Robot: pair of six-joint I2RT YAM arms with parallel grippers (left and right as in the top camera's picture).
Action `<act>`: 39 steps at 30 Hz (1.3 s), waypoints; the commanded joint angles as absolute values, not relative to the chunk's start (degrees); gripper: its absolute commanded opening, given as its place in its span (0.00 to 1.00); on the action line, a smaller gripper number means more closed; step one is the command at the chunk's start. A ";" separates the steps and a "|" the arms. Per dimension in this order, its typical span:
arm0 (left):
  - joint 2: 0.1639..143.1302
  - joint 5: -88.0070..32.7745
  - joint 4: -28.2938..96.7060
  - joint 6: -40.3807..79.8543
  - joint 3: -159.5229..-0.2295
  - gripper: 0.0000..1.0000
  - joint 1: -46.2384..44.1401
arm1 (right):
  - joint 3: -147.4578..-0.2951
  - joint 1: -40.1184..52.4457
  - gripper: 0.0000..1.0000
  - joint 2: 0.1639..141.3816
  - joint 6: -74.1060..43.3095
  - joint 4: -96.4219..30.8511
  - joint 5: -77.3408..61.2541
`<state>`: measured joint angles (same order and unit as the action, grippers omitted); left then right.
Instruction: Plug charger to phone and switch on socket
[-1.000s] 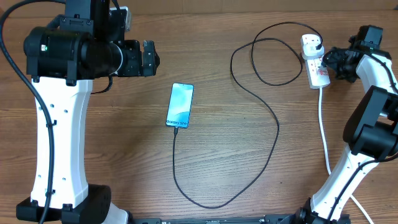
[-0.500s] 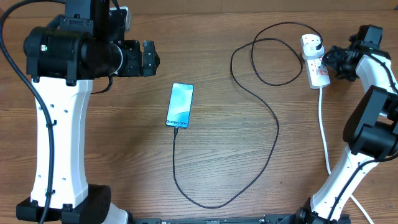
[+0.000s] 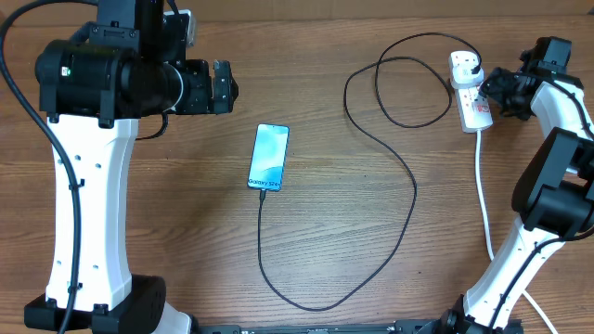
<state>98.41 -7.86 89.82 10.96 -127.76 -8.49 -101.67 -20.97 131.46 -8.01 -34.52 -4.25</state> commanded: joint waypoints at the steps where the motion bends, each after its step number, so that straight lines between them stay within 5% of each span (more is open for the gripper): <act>1: 97.21 -7.25 89.80 10.31 -127.98 1.00 -8.27 | -101.95 -21.06 0.77 132.79 -7.38 -34.11 -4.80; 39: 97.21 -7.25 89.80 10.31 -127.98 1.00 -8.27 | -101.95 -18.65 0.75 136.40 -7.16 -35.59 -9.39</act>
